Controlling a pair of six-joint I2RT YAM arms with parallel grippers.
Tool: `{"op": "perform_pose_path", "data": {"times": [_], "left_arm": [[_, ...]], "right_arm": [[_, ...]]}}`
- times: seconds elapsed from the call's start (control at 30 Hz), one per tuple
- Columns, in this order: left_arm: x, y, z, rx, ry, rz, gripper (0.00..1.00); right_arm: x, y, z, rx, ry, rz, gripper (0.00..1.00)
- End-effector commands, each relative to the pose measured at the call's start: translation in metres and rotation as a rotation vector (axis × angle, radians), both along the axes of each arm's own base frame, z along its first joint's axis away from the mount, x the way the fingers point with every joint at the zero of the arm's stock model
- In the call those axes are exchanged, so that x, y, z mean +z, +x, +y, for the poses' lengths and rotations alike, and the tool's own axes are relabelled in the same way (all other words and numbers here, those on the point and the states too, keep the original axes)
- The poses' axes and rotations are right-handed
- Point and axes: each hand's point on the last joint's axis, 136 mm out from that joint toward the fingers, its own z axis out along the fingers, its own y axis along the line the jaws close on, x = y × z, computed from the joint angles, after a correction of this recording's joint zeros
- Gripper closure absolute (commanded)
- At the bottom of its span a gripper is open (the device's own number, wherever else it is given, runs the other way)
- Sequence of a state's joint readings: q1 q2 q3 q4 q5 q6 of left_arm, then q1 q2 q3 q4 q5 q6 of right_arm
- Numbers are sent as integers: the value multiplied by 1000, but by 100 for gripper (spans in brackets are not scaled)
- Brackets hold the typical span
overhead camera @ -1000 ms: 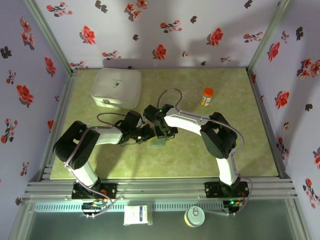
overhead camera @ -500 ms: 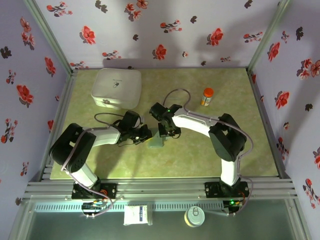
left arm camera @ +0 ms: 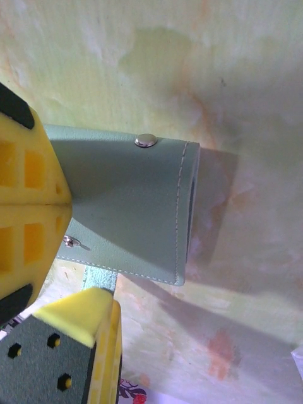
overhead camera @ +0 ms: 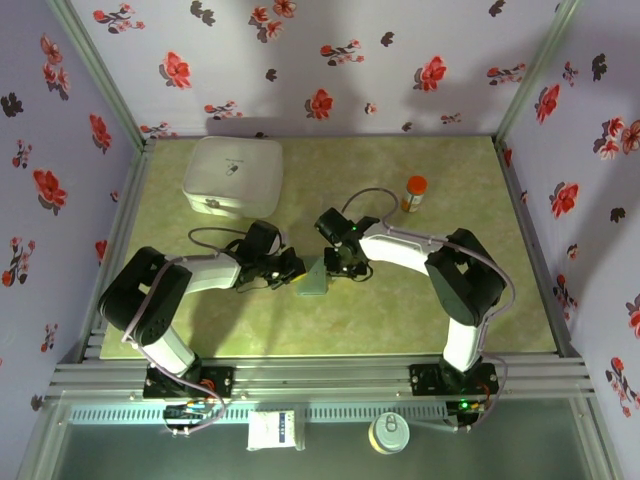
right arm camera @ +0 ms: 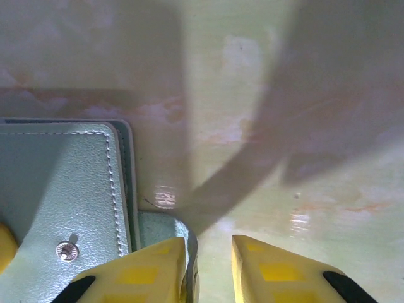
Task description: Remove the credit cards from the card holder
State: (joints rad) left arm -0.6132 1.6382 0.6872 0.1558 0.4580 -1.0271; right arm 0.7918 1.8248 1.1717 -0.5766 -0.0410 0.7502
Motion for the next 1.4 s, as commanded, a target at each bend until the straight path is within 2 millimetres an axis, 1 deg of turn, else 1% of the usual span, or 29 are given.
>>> {"op": "perform_pose_path", "data": {"times": [0.0,0.13,0.43,0.67,0.8,0.97,1.17,1.37], "left_arm": [[9,-3,-5,-6,-36,2,95],[15,-2,-6,-7,-44,-10,95],[24,0,-7,-8,-52,-28,94],[27,0,-5,-9,-48,-35,94],[29,1,-4,-7,-42,-41,94],[30,2,-4,-4,-43,-45,94],[35,3,-2,0,-42,-62,93],[40,6,7,8,4,-88,90]], "right_arm": [[7,3,10,-20,80,-10,72],[3,3,14,-18,104,-5,72],[-7,5,24,-21,148,14,81],[-14,3,20,-36,127,39,81],[-18,4,20,-45,121,45,84],[-21,3,23,-40,141,52,86],[-16,4,22,-38,142,42,92],[-3,7,10,-31,120,17,95]]}}
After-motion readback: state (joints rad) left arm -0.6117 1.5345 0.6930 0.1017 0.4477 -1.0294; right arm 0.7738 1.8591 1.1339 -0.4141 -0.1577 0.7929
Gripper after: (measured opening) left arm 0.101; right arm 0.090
